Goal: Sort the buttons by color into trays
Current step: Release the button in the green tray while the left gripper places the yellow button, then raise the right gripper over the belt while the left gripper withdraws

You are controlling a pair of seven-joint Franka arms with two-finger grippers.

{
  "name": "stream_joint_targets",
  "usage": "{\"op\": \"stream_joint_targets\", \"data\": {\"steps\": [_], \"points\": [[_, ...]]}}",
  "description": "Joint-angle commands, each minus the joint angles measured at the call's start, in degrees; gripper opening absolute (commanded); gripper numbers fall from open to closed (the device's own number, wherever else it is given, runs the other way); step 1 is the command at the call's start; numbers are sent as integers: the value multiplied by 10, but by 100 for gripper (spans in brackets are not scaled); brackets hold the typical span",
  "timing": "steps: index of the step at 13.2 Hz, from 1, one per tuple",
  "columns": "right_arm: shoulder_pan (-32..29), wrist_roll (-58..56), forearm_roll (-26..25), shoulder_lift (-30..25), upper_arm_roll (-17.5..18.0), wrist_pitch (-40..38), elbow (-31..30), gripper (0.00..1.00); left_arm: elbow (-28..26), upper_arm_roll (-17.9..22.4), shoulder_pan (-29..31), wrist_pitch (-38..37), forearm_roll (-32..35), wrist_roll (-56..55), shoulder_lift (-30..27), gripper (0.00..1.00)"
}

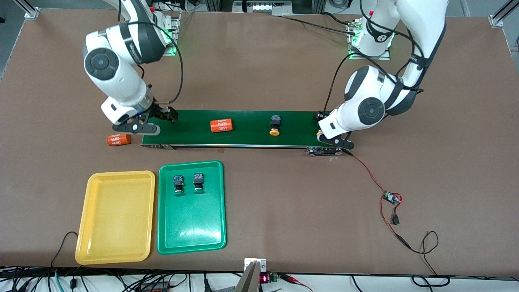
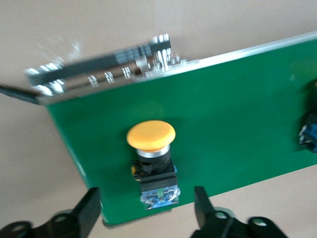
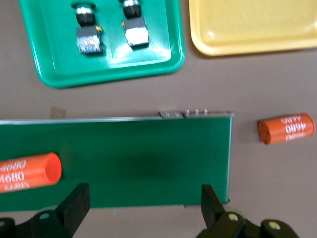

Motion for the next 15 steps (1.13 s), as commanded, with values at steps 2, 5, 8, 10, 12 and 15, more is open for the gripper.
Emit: {"op": "stream_joint_targets", "data": {"steps": [2, 5, 8, 10, 12, 15], "points": [[-23, 11, -5, -33, 19, 12, -39, 100, 14, 45, 2, -54, -1, 1, -93, 100], [-23, 11, -4, -31, 19, 15, -37, 100, 21, 71, 30, -78, 62, 2, -153, 100], [-20, 11, -4, -24, 20, 19, -37, 100, 76, 85, 61, -179, 90, 10, -176, 100], [-17, 11, -4, -24, 20, 12, -37, 100, 156, 93, 61, -265, 120, 9, -176, 100], [-12, 12, -2, -23, 20, 12, -38, 100, 210, 127, 59, -284, 115, 15, -178, 100], [-3, 37, -2, -17, 20, 16, -37, 100, 220, 155, 45, -285, 95, 29, -190, 100]]}}
